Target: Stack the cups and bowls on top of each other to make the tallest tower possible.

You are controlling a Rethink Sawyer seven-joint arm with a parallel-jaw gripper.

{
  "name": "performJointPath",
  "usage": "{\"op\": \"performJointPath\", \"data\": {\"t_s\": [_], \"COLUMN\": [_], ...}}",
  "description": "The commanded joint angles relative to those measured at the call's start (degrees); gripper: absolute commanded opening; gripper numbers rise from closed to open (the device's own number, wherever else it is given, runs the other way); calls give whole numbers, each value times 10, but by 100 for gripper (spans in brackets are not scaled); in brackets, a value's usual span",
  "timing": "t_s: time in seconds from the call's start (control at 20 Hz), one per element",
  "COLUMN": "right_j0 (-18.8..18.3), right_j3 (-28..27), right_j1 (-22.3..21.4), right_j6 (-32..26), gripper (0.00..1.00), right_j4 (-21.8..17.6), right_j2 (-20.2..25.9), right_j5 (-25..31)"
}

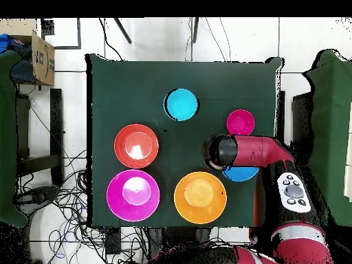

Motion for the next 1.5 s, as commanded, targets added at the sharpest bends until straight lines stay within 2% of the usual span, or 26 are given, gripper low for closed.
{"op": "performJointPath", "data": {"t_s": [0.05,0.2,0.85,1.5], "right_j0": [22,27,61,75], "right_j3": [-103,-126,-286,-384], "right_j1": [-2,-2,25,51], "right_j6": [-125,-122,-136,-152], "gripper": [0,0,0,0], "right_j4": [0,-1,-2,-13], "right_j2": [79,85,111,129], "right_j5": [122,148,338,455]}}
